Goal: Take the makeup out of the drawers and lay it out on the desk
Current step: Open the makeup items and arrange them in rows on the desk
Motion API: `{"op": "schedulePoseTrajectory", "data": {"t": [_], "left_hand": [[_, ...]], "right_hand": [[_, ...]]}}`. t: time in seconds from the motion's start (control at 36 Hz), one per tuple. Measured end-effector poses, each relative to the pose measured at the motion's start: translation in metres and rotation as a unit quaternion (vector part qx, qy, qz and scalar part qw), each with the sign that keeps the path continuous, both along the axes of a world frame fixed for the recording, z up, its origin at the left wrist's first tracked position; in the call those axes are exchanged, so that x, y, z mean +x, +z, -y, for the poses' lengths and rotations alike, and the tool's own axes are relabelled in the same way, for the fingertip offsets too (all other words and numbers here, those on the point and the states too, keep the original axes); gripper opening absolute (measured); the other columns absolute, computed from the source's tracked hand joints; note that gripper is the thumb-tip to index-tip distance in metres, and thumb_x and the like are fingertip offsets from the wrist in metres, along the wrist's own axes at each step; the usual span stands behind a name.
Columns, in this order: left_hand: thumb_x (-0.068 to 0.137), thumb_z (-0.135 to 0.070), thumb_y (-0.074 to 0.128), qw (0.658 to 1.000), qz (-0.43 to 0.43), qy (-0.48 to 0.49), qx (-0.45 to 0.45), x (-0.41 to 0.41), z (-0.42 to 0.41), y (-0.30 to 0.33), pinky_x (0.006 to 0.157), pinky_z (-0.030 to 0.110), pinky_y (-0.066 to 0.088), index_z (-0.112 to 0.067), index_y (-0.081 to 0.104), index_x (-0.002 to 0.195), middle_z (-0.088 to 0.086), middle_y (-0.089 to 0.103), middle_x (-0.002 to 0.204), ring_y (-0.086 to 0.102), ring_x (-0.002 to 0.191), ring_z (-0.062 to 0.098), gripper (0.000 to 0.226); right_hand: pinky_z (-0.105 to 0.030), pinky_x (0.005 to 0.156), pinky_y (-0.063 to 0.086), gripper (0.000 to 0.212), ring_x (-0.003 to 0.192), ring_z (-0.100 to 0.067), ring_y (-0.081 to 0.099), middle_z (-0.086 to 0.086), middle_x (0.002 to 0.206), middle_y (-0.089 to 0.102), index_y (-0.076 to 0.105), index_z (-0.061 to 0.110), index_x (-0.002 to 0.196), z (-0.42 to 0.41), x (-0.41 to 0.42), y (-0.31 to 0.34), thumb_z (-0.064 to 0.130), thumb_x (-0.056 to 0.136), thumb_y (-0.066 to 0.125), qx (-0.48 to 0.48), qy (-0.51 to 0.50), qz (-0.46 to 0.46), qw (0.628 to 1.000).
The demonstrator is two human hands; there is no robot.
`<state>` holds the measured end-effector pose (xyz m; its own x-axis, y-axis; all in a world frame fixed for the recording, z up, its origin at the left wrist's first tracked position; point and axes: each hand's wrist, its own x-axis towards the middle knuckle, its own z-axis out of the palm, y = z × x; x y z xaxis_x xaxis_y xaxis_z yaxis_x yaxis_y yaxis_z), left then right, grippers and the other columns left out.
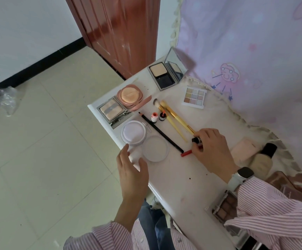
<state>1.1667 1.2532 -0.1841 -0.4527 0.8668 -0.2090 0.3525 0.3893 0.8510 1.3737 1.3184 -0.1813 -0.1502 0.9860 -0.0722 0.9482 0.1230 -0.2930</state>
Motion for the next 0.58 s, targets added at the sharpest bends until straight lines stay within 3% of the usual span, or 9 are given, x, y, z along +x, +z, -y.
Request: {"op": "schedulePoseTrajectory", "data": {"t": [0.08,0.14,0.17,0.22,0.25,0.31,0.36,0.47,0.58], "left_hand": [[0.087,-0.005,0.057,0.999,-0.027,0.009,0.028,-0.001,0.001,0.002,0.097,0.045,0.044,-0.011,0.045,0.130,0.000,0.043,0.126,0.045,0.119,0.023,0.046],[0.085,-0.006,0.061,0.998,-0.035,-0.004,0.057,0.001,0.001,0.005,0.090,0.036,0.048,-0.010,0.048,0.126,-0.002,0.045,0.120,0.048,0.114,0.023,0.043],[0.085,-0.008,0.062,0.997,-0.033,-0.016,0.066,0.003,0.001,0.006,0.085,0.028,0.047,-0.010,0.049,0.125,-0.003,0.045,0.117,0.050,0.110,0.020,0.042],[0.085,-0.012,0.065,0.997,-0.019,-0.041,0.067,0.008,-0.001,0.010,0.076,0.019,0.045,-0.012,0.051,0.122,-0.007,0.046,0.113,0.051,0.104,0.012,0.040],[0.084,-0.014,0.066,0.996,-0.009,-0.054,0.067,0.012,-0.002,0.012,0.074,0.018,0.045,-0.014,0.052,0.120,-0.009,0.047,0.111,0.051,0.101,0.006,0.038],[0.083,-0.017,0.068,0.994,0.004,-0.079,0.074,0.018,-0.004,0.014,0.071,0.015,0.046,-0.018,0.053,0.116,-0.011,0.050,0.108,0.051,0.097,-0.002,0.036],[0.083,-0.018,0.068,0.991,0.008,-0.103,0.084,0.023,-0.005,0.015,0.071,0.011,0.045,-0.019,0.055,0.113,-0.011,0.055,0.106,0.053,0.095,-0.002,0.033],[0.083,-0.028,0.066,0.988,0.024,-0.128,0.088,0.024,-0.005,0.020,0.072,0.010,0.043,-0.031,0.055,0.108,-0.009,0.061,0.100,0.056,0.091,0.002,0.028],[0.079,-0.034,0.065,0.986,0.029,-0.136,0.095,0.021,-0.003,0.024,0.071,0.010,0.043,-0.044,0.049,0.103,-0.014,0.061,0.091,0.056,0.088,0.003,0.030]], "right_hand": [[-0.027,0.080,0.044,0.016,0.092,-0.019,0.054,-0.003,0.099,0.059,0.060,0.011,0.099,-0.003,-0.001,0.014,0.009,0.083,0.058,0.027,-0.006,-0.130,0.991],[-0.017,0.079,0.046,0.017,0.093,-0.015,0.056,-0.001,0.101,0.059,0.060,0.015,0.101,-0.004,-0.007,0.030,0.005,0.089,0.052,-0.043,-0.084,-0.300,0.949],[-0.017,0.076,0.049,0.017,0.094,-0.018,0.058,-0.004,0.100,0.059,0.060,0.015,0.099,-0.006,-0.013,0.039,0.005,0.092,0.047,-0.105,-0.144,-0.411,0.894],[-0.030,0.068,0.056,0.018,0.092,-0.026,0.058,-0.014,0.098,0.057,0.058,0.008,0.096,-0.008,-0.025,0.053,0.009,0.097,0.040,-0.230,-0.251,-0.618,0.709],[-0.037,0.066,0.057,0.018,0.091,-0.029,0.057,-0.017,0.096,0.055,0.055,0.007,0.095,-0.007,-0.030,0.058,0.013,0.098,0.039,-0.271,-0.276,-0.672,0.631],[-0.044,0.064,0.057,0.021,0.088,-0.029,0.058,-0.016,0.091,0.053,0.052,0.006,0.095,-0.002,-0.039,0.063,0.021,0.099,0.038,-0.312,-0.293,-0.710,0.559],[-0.048,0.069,0.057,0.025,0.086,-0.025,0.061,-0.014,0.090,0.051,0.050,0.004,0.097,0.004,-0.048,0.064,0.024,0.100,0.035,-0.324,-0.286,-0.707,0.560],[-0.050,0.082,0.053,0.022,0.062,-0.008,0.062,-0.008,0.075,0.048,0.050,0.002,0.098,0.012,-0.054,0.057,0.019,0.100,0.036,-0.293,-0.291,-0.662,0.625],[-0.040,0.091,0.051,0.021,0.076,-0.014,0.062,-0.001,0.066,0.060,0.056,0.003,0.094,0.017,-0.051,0.052,0.017,0.098,0.042,-0.273,-0.280,-0.624,0.676]]}}
